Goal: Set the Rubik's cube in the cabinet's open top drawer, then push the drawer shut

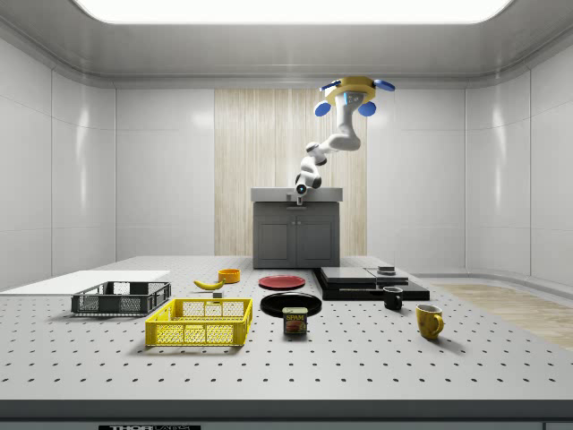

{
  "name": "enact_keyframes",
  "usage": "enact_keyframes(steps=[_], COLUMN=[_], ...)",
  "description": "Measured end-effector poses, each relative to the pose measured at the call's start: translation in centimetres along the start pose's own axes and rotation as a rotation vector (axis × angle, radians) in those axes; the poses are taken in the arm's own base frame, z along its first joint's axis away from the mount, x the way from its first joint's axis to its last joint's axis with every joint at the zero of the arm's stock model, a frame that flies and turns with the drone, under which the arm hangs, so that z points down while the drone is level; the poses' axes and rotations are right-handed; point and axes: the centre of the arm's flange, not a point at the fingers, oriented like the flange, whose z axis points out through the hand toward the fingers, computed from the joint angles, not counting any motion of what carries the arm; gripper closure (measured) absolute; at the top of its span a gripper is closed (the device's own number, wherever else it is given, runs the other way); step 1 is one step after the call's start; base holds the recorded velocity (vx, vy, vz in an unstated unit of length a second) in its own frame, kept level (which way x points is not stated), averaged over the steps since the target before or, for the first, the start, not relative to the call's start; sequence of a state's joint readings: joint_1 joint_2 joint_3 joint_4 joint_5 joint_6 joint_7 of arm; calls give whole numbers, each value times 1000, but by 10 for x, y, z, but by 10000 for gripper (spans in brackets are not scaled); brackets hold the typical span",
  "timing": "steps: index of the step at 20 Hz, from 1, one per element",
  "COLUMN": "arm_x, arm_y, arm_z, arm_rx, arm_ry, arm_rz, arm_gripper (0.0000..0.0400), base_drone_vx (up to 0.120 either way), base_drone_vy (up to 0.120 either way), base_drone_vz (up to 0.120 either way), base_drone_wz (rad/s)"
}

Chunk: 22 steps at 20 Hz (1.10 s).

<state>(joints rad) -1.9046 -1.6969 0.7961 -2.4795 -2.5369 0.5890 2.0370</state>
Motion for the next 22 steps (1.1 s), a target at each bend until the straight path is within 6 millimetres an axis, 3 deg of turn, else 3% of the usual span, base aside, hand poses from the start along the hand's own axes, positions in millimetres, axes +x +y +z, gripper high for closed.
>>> enact_keyframes(steps=[9,12,17,22], arm_x=[0,1,2,3], arm_y=[-2,-2,-2,-2], arm_z=[51,65,79,84], arm_rx=[0,-1,-2,-3], arm_ry=[-1,-1,-2,-3], arm_rz=[11,5,0,-2], arm_gripper=[294,294,295,295], base_drone_vx=[0,0,0,0], base_drone_vy=[0,120,112,0], base_drone_vz=[0,0,0,0], base_drone_wz=[0,0,0,0])
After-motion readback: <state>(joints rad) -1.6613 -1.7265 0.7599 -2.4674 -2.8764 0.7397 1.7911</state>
